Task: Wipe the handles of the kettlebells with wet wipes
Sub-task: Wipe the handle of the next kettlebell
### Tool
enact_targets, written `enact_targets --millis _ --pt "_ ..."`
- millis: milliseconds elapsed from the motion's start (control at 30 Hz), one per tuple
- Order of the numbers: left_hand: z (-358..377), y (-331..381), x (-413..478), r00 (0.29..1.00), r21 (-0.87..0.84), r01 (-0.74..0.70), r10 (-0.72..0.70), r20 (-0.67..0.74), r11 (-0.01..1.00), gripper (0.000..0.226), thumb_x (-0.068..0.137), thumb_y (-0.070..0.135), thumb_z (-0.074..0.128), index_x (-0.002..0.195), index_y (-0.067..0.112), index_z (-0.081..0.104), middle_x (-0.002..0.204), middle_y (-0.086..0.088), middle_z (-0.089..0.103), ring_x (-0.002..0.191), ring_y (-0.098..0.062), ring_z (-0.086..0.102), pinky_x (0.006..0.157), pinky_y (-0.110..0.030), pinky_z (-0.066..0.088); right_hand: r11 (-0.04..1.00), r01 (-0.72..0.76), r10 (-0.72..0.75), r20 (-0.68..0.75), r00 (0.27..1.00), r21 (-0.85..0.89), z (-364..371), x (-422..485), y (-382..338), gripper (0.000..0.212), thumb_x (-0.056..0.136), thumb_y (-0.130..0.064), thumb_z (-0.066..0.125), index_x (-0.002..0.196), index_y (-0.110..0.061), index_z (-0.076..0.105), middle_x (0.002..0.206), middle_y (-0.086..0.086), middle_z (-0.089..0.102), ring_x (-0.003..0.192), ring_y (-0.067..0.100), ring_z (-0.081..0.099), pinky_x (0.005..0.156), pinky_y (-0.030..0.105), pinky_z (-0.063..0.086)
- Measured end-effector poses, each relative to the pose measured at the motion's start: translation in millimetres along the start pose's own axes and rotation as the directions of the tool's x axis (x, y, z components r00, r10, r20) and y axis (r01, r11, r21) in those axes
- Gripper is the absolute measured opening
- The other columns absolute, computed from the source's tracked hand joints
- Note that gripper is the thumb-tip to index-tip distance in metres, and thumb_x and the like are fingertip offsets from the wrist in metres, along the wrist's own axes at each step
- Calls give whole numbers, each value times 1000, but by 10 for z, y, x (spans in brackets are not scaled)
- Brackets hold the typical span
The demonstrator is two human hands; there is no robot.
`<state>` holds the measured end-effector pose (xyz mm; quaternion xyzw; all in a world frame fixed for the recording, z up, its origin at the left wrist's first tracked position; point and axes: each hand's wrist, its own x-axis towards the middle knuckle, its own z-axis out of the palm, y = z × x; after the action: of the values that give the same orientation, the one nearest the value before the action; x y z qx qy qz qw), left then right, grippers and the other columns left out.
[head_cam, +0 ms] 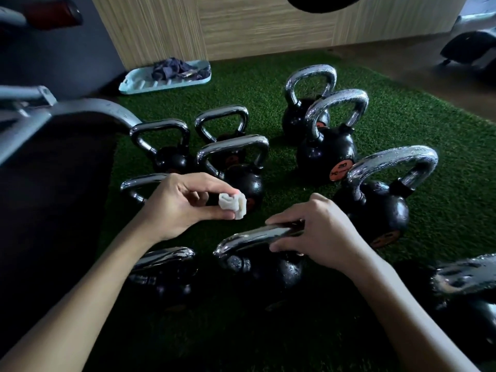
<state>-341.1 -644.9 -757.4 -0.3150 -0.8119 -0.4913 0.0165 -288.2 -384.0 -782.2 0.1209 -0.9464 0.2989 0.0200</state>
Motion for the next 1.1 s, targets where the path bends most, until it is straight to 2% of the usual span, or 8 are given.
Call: enact_targets --millis 133,267,500,633,733,867,1000,1100 --pt "186 40 -45 995 -36 -69 67 -69 997 33 69 25 87 101 26 80 101 4 75 70 -2 56 58 -21 39 931 -93 67 83 994 353 -227 -10 -35 73 61 -59 84 129 -42 66 101 -28 74 75 -20 58 72 5 43" --pt "301 171 44 991 103 -116 122 -51 988 29 72 30 87 101 28 81 101 5 65 74 -2 48 64 -19 37 677 -111 -12 162 987 728 -184 -53 -147 47 84 -36 78 127 -18 71 111 -4 77 113 8 69 107 32 47" --pt "350 321 285 966 215 -253 235 104 943 52 65 40 92 114 38 76 109 7 60 70 -10 42 61 -21 40 515 -165 116 123 986 841 -247 -212 -48 28 78 -15 84 105 -10 80 100 12 79 101 23 74 102 34 53" --pt "353 385 423 929 299 -226 114 352 927 59 71 55 85 126 51 66 121 20 62 66 -16 49 58 -29 47 572 -112 407 -162 899 812 -305 -421 105 19 78 -27 86 96 -20 83 90 -1 80 92 14 76 93 34 57" --pt "416 440 570 768 545 -271 -163 620 793 56 74 72 74 126 71 53 120 35 62 76 7 54 61 -14 36 699 -83 502 -404 765 710 -157 -543 205 16 78 -33 87 92 -27 83 84 -13 79 87 8 76 84 34 59" --pt "457 419 677 735 606 -230 -272 621 762 51 79 66 73 121 78 48 52 13 52 52 -1 50 53 -16 33 776 -108 523 -538 661 622 204 -633 255 19 77 -40 85 95 -33 81 84 -23 76 83 0 72 74 26 55" --pt "418 351 766 747 582 -206 -257 613 787 48 79 65 74 121 75 52 43 5 41 46 -8 43 52 -19 32 764 -180 598 -574 560 620 550 -588 344 26 73 -47 87 96 -37 80 85 -19 76 83 1 70 77 31 57" --pt "380 280 883 758 586 -178 -269 594 791 47 80 61 76 122 68 57 50 20 58 45 -9 37 50 -20 30 755 -167 608 -582 541 633 741 -464 376 26 74 -45 87 96 -35 80 84 -16 75 79 4 70 72 35 58"
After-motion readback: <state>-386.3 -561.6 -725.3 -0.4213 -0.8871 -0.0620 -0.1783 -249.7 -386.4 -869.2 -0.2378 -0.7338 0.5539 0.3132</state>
